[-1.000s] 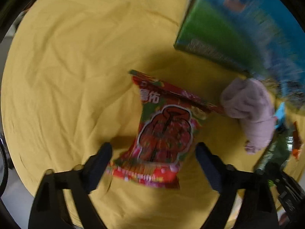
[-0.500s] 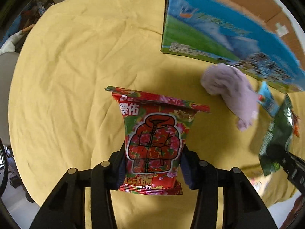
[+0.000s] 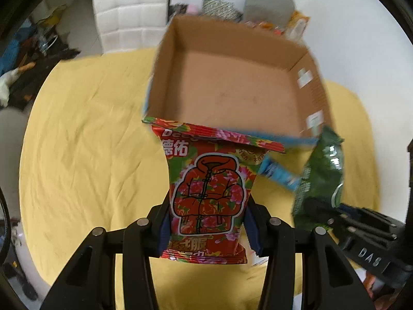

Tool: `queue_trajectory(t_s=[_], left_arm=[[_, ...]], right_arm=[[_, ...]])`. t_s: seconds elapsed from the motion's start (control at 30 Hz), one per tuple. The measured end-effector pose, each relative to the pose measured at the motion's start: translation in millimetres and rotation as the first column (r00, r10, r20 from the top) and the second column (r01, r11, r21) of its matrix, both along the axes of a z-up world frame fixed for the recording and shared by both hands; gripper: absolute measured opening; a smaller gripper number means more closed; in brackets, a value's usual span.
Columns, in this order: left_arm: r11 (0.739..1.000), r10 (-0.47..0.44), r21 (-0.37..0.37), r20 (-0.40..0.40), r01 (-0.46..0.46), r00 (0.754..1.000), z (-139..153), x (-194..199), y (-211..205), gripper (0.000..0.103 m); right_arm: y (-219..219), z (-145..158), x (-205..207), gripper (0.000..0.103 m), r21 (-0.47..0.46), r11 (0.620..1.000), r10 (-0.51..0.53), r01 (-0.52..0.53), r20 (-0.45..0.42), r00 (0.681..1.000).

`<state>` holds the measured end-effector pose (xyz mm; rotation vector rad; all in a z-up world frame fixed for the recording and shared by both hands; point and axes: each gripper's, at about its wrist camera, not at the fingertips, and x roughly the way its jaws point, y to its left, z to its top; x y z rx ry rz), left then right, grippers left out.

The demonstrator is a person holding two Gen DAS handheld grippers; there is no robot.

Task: Organize soft objects
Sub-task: 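Carry both packets into the box and open both tools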

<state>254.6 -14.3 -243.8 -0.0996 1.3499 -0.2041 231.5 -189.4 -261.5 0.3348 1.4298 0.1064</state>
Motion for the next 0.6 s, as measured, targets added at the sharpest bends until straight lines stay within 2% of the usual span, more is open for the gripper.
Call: queue_trajectory(t_s=[0.1,0.2,0.3,0.43,0.6], left_arm=[[0.998,-0.025,-0.055,0.007,0.025,1.0,10,29,-16,0.045],[0.996,-0.044,-0.076,0.024,0.046,0.999,16,67,-32,0.045],[0.993,-0.041,-0.112,-0.013,0.04,0.999,4,113,-40,0.045],[0.988,-0.029,-0.155,-0.092,0.015,0.995,-19,174,-52,0.045],[0.988,-0.05,-0.155,-0.17,0.023,0.984,-62,220,-66,0.045]], right_arm=[[-13,17,25,0.034,0.026,1.0,-0.004,0.004,0.029,1.0],[-31,31,56,0.034,0.004,1.0,-0.014,0.014,0.061,0.998],[-49,28,96,0.034,-0.024,0.999,-0.028,0.03,0.068,0.997],[-72,-8,154,0.034,-0.061,0.997,-0.04,0.042,0.037,0.999],[-84,-63,210,0.034,-0.073,0.997,-0.024,0.022,-0.025,0.999]])
